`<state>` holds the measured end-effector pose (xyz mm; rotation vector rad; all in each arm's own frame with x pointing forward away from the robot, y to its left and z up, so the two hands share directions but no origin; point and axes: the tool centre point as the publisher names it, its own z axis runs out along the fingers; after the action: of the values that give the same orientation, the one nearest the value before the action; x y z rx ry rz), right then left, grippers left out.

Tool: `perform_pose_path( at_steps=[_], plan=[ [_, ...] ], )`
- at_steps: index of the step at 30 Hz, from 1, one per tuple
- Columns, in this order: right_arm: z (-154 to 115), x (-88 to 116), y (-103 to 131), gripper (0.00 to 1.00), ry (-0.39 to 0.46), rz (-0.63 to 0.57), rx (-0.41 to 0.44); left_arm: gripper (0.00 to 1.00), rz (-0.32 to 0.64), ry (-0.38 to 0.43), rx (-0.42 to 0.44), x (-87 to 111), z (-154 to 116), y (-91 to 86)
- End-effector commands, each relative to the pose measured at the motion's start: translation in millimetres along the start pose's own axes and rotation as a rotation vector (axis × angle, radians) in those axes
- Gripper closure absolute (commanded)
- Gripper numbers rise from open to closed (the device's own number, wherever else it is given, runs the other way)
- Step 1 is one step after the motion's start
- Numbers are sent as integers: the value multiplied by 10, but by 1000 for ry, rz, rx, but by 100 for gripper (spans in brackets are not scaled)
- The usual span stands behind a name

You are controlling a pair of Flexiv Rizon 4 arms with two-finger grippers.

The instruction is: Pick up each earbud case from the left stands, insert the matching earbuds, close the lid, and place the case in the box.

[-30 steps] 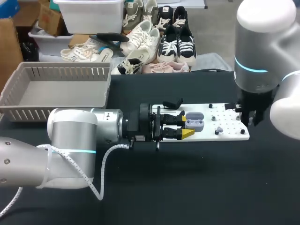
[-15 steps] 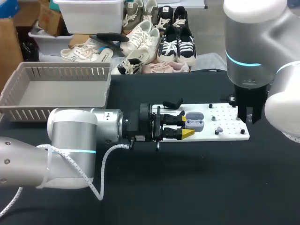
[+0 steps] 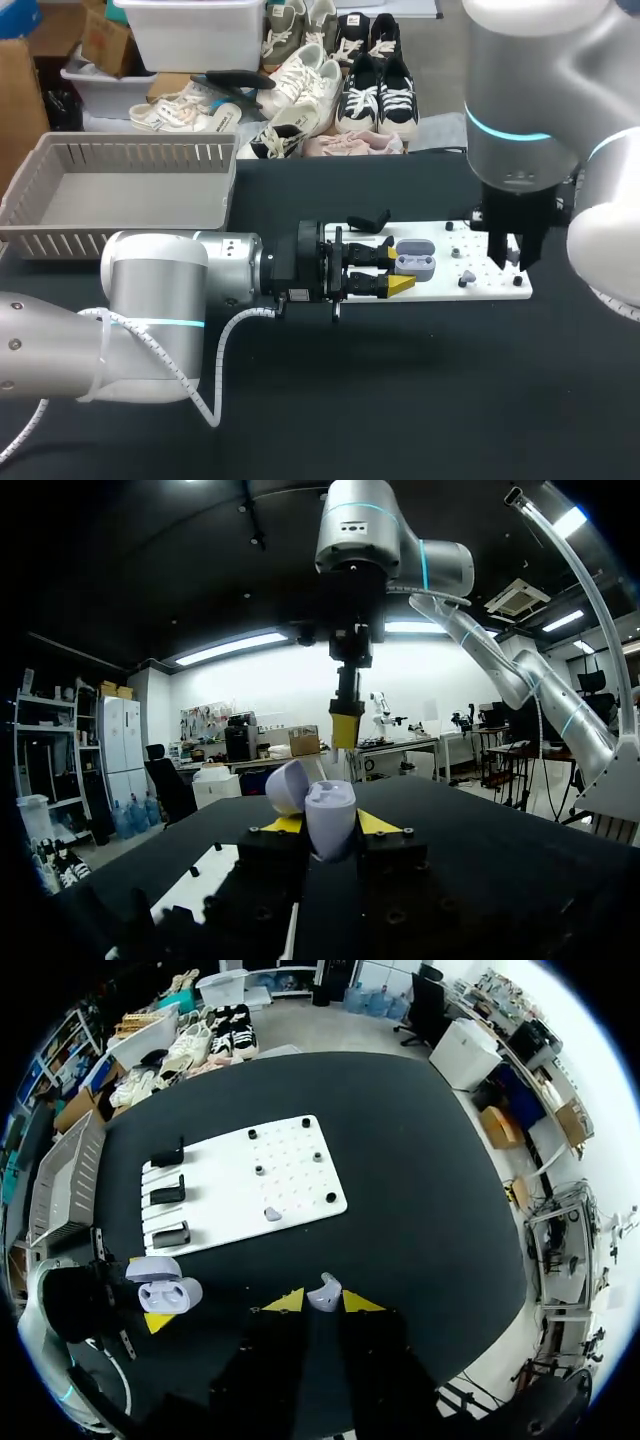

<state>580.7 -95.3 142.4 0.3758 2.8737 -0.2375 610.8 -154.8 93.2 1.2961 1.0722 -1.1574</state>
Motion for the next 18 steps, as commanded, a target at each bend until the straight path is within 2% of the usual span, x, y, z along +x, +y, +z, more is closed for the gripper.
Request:
perform_pose_path(
  at_steps=[1, 11, 18],
  plan=[
    [-84, 156, 49, 100, -21, -30, -14, 100, 1, -1, -5, 1, 2, -10],
    [-268, 285, 343, 100, -37, -103, -26, 100, 1, -1, -5, 1, 2, -10],
    [-260, 278, 399, 100, -21, -100, -15, 100, 1, -1, -5, 1, 2, -10]
  ],
)
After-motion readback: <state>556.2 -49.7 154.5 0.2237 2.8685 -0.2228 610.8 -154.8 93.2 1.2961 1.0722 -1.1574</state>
